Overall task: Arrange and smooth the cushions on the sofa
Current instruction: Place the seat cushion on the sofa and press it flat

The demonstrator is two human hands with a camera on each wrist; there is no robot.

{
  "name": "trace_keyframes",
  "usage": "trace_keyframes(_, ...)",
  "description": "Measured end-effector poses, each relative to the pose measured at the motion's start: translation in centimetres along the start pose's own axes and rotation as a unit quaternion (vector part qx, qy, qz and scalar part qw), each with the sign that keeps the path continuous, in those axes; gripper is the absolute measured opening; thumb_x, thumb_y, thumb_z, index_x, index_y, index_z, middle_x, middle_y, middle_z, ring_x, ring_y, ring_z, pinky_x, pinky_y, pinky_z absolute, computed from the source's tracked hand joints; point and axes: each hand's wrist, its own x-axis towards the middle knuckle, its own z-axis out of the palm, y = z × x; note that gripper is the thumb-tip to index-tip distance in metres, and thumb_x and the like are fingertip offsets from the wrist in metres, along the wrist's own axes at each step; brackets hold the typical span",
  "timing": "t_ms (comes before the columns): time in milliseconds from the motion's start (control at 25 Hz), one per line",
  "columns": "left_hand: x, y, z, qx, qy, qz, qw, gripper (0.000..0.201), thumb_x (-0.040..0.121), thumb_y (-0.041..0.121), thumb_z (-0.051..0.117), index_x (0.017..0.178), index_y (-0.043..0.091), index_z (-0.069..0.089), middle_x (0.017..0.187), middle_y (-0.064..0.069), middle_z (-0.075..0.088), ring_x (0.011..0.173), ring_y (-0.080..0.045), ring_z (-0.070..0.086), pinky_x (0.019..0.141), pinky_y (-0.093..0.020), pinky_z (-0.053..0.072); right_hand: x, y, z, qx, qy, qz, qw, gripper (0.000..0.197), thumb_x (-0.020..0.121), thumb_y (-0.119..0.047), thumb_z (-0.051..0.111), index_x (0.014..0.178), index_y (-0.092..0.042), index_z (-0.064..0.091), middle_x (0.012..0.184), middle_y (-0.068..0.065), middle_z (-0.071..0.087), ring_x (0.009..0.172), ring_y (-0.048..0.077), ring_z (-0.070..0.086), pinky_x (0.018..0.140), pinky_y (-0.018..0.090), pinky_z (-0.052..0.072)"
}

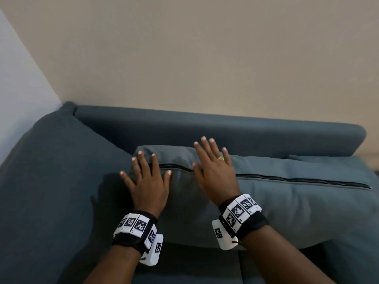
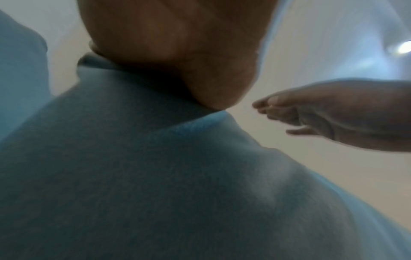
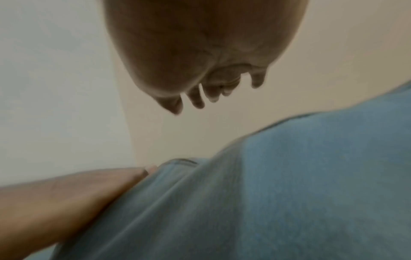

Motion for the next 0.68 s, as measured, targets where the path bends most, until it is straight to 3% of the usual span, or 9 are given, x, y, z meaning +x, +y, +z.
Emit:
trace_keyframes(120,0.0,2.3,0.1,0.048,0.000,0.056,0.997,0.080,0.097,0.069,0.015,0.161,0.020,0.013,0.169,-0.017,0.000,0.154,-0.040,-0.004,0.111,-0.075,-0.008,-1.1,2.2,-0.3,-0.026,-0.103,-0.010,0.994,0.064,0.106,-0.054,0.022,0.161,-0.028,0.007,0.170,-0.005,0.000,0.157,0.025,0.002,0.124,0.051,0.004)
trace_keyframes(160,-0.2,6.4,0.5,0.077,0.007,0.108,0.991,0.080,0.097,0.069,0.016,0.160,0.020,0.018,0.169,-0.015,0.002,0.155,-0.039,-0.001,0.111,-0.076,-0.007,-2.5,5.8,-0.8,-0.021,-0.117,-0.007,0.993,0.065,0.105,-0.057,0.021,0.161,-0.028,0.006,0.170,-0.004,0.001,0.157,0.023,0.005,0.125,0.052,0.004)
trace_keyframes(240,0.1,7.2,0.8,0.088,0.002,0.129,0.988,0.074,0.099,0.065,0.016,0.156,0.021,0.032,0.169,-0.011,0.011,0.155,-0.035,0.004,0.111,-0.076,-0.009,-1.7,6.1,-2.2,0.011,-0.020,-0.008,1.000,0.063,0.105,-0.055,0.023,0.161,-0.029,0.012,0.170,-0.004,0.006,0.157,0.019,0.005,0.124,0.050,0.008)
trace_keyframes(320,0.1,9.3,1.1,0.094,-0.008,0.116,0.989,0.074,0.097,0.065,0.013,0.146,0.020,0.047,0.165,-0.009,0.028,0.155,-0.030,0.011,0.112,-0.072,-0.014,-2.0,8.6,-3.6,0.028,0.066,0.057,0.996,0.061,0.103,-0.052,0.026,0.160,-0.031,0.017,0.170,-0.006,0.006,0.157,0.018,0.000,0.124,0.046,0.008)
trace_keyframes(440,-0.4,12.5,0.8,0.100,-0.025,0.078,0.992,0.069,0.096,0.067,0.017,0.126,0.019,0.058,0.145,-0.004,0.055,0.146,-0.022,0.036,0.116,-0.070,-0.005,-4.1,12.9,-1.7,-0.022,-0.122,0.047,0.991,0.072,0.098,-0.067,0.011,0.160,-0.029,0.012,0.171,0.000,0.005,0.157,0.021,-0.002,0.125,0.056,0.005)
trace_keyframes(480,-1.0,13.2,0.4,0.105,-0.026,0.063,0.992,0.067,0.095,0.068,0.020,0.117,0.019,0.060,0.133,-0.003,0.062,0.137,-0.022,0.046,0.117,-0.070,-0.001,-4.6,13.9,-1.5,-0.031,-0.135,0.023,0.990,0.079,0.094,-0.070,0.004,0.160,-0.027,0.012,0.171,0.001,0.008,0.157,0.021,0.001,0.124,0.057,0.002)
trace_keyframes(560,-0.9,14.2,0.0,0.118,0.004,0.031,0.992,0.066,0.094,0.070,0.025,0.103,0.017,0.062,0.111,-0.007,0.067,0.117,-0.027,0.058,0.115,-0.072,0.008,-3.9,16.1,-3.4,-0.028,-0.024,0.025,0.999,0.079,0.095,-0.068,0.004,0.161,-0.024,0.016,0.170,0.000,0.010,0.157,0.022,0.003,0.125,0.056,0.001)
trace_keyframes(600,-0.8,15.3,-0.1,0.111,0.023,0.028,0.993,0.067,0.093,0.070,0.030,0.102,0.013,0.063,0.110,-0.013,0.066,0.115,-0.032,0.059,0.113,-0.074,0.010,-3.9,17.2,-4.3,-0.020,0.025,0.053,0.998,0.075,0.099,-0.065,0.009,0.161,-0.023,0.017,0.169,-0.002,0.010,0.157,0.022,0.002,0.125,0.053,0.002)
trace_keyframes(680,-0.9,17.8,0.5,0.079,0.041,0.084,0.993,0.070,0.093,0.069,0.035,0.121,0.010,0.061,0.137,-0.023,0.055,0.135,-0.039,0.045,0.112,-0.074,0.008,-5.1,18.4,-4.3,-0.045,-0.018,0.050,0.998,0.072,0.102,-0.063,0.014,0.162,-0.022,0.009,0.170,-0.001,0.004,0.157,0.022,-0.003,0.123,0.051,-0.004)
